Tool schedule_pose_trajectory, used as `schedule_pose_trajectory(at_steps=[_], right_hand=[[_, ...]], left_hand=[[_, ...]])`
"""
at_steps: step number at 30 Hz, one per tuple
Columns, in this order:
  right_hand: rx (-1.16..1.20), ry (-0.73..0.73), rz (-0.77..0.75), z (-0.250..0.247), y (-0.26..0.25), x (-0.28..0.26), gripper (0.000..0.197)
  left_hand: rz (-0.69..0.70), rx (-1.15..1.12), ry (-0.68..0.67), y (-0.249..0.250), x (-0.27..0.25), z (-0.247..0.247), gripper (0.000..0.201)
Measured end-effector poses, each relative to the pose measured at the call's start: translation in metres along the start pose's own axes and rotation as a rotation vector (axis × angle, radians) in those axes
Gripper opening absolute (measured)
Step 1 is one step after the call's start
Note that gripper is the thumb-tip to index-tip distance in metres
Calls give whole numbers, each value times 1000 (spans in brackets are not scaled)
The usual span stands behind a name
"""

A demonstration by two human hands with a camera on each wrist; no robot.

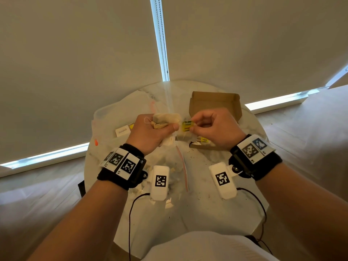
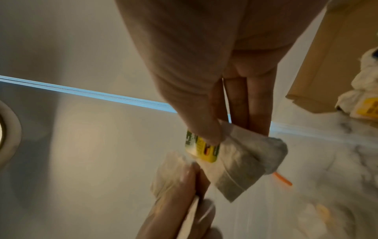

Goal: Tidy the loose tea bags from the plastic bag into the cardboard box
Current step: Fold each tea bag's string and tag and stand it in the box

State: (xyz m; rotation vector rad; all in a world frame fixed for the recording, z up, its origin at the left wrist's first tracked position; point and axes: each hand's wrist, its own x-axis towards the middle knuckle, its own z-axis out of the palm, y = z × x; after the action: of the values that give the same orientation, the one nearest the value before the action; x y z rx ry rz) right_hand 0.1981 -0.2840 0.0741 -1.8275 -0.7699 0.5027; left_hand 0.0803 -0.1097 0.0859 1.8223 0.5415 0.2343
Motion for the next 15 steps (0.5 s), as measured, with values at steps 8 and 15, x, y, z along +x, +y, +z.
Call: schedule_pose_trajectory(at_steps=[8,15], right_hand=[[-301,189,214,-78,74,31,23],[-658,23,486,-76,158,32,28]], left_hand=[[-39,-54,54,-14,13,3,15],[-60,0,34,-30,20,11,22]])
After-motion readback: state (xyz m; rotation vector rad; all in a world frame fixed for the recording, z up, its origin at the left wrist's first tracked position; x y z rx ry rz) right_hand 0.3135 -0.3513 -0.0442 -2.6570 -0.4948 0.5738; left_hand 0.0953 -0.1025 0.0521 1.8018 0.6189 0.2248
